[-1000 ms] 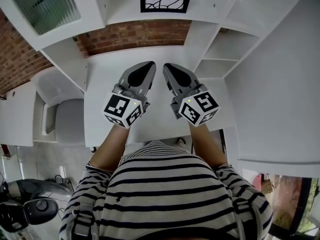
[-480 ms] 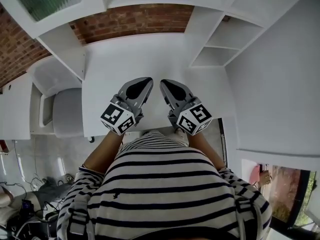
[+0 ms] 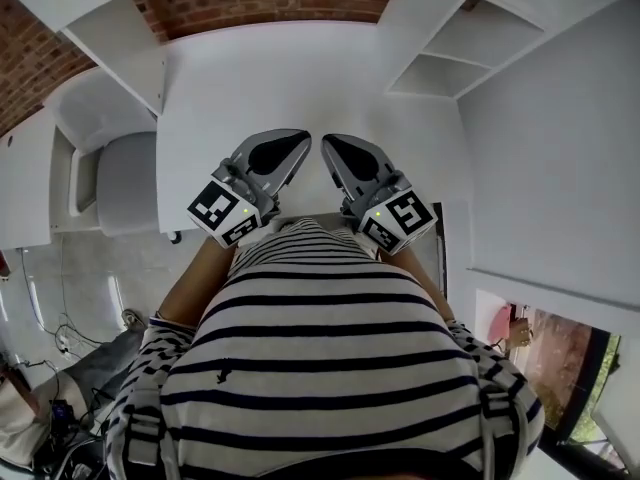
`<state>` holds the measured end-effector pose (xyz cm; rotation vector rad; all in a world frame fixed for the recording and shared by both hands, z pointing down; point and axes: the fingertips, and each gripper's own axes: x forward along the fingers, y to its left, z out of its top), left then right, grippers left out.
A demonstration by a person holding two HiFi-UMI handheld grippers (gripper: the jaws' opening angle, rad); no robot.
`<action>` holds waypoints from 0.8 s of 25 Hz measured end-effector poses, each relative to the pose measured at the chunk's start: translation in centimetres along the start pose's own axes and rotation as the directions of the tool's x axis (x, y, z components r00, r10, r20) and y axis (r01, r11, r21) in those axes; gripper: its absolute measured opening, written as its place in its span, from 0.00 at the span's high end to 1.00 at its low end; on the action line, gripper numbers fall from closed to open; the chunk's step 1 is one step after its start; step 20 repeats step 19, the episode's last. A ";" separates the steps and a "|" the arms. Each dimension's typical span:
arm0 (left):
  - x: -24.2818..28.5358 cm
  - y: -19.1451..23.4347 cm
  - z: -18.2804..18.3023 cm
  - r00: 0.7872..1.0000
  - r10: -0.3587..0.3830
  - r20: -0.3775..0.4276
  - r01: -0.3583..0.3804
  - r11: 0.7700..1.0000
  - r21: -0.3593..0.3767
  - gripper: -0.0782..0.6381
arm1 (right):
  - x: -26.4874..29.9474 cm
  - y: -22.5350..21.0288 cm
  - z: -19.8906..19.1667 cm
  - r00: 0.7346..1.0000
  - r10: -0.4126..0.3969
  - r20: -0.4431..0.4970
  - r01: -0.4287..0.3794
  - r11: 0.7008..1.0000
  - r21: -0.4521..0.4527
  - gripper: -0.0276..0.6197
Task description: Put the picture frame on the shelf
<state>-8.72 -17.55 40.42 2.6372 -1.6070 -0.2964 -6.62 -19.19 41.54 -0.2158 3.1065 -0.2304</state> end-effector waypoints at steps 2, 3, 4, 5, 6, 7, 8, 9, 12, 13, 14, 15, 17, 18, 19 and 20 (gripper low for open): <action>-0.3 -0.5 -0.3 1.000 -0.005 -0.009 0.005 1.000 -0.006 0.88 | -0.3 0.2 -0.2 1.000 0.004 -0.006 -0.004 1.000 0.006 0.95; -0.3 -0.7 -0.5 1.000 -0.004 -0.012 0.004 1.000 -0.007 0.88 | -0.4 0.2 -0.3 1.000 0.005 -0.008 -0.005 1.000 0.012 0.95; -0.3 -0.7 -0.7 1.000 -0.002 -0.015 0.002 1.000 -0.008 0.88 | -0.5 0.2 -0.5 1.000 0.006 -0.010 -0.005 1.000 0.017 0.95; -0.3 -0.7 -0.8 1.000 -0.001 -0.017 0.001 1.000 -0.010 0.88 | -0.6 0.1 -0.6 1.000 0.005 -0.013 -0.005 1.000 0.018 0.95; -0.2 -0.8 -1.0 1.000 -0.002 -0.018 0.001 1.000 -0.014 0.88 | -0.8 0.0 -0.7 1.000 0.004 -0.016 -0.003 1.000 0.018 0.95; -0.2 -0.8 -1.0 1.000 -0.003 -0.017 0.003 1.000 -0.020 0.88 | -0.8 -0.1 -0.7 1.000 0.002 -0.017 -0.002 1.000 0.017 0.95; -0.1 -0.8 -1.1 1.000 -0.005 -0.016 0.004 1.000 -0.025 0.88 | -0.9 -0.1 -0.6 1.000 0.002 -0.018 -0.002 1.000 0.015 0.95; 0.0 -0.7 -1.1 1.000 -0.006 -0.014 0.005 1.000 -0.031 0.88 | -0.8 -0.1 -0.5 1.000 0.002 -0.018 -0.002 1.000 0.011 0.95; 0.1 -0.8 -1.2 1.000 -0.014 -0.006 0.014 0.999 -0.050 0.88 | -0.7 -0.1 -0.5 1.000 0.010 -0.024 -0.010 1.000 0.003 0.95; 0.1 -0.9 -1.4 1.000 -0.018 -0.005 0.018 0.998 -0.057 0.88 | -0.8 0.0 -0.6 1.000 0.013 -0.029 -0.013 1.000 0.003 0.95; 0.0 -1.2 -1.6 1.000 -0.021 -0.007 0.020 0.998 -0.064 0.88 | -0.8 0.1 -0.7 0.999 0.016 -0.033 -0.016 1.000 0.006 0.95; -0.2 -1.4 -1.7 1.000 -0.022 -0.009 0.021 0.997 -0.071 0.88 | -0.9 0.4 -0.9 0.999 0.018 -0.037 -0.018 1.000 0.011 0.95; -0.4 -1.7 -2.0 1.000 -0.018 -0.014 0.016 0.996 -0.083 0.88 | -1.1 0.7 -1.1 0.999 0.022 -0.046 -0.021 1.000 0.020 0.95; -0.6 -1.7 -2.0 1.000 -0.014 -0.014 0.013 0.996 -0.087 0.88 | -1.1 0.9 -1.1 0.998 0.023 -0.050 -0.022 0.999 0.023 0.95; -0.7 -1.7 -2.1 1.000 -0.010 -0.014 0.009 0.996 -0.091 0.88 | -1.1 1.0 -1.1 0.998 0.025 -0.053 -0.024 0.999 0.025 0.95; -0.7 -1.7 -2.1 1.000 -0.010 -0.014 0.009 0.996 -0.091 0.88 | -1.1 1.0 -1.1 0.998 0.025 -0.053 -0.024 0.999 0.025 0.95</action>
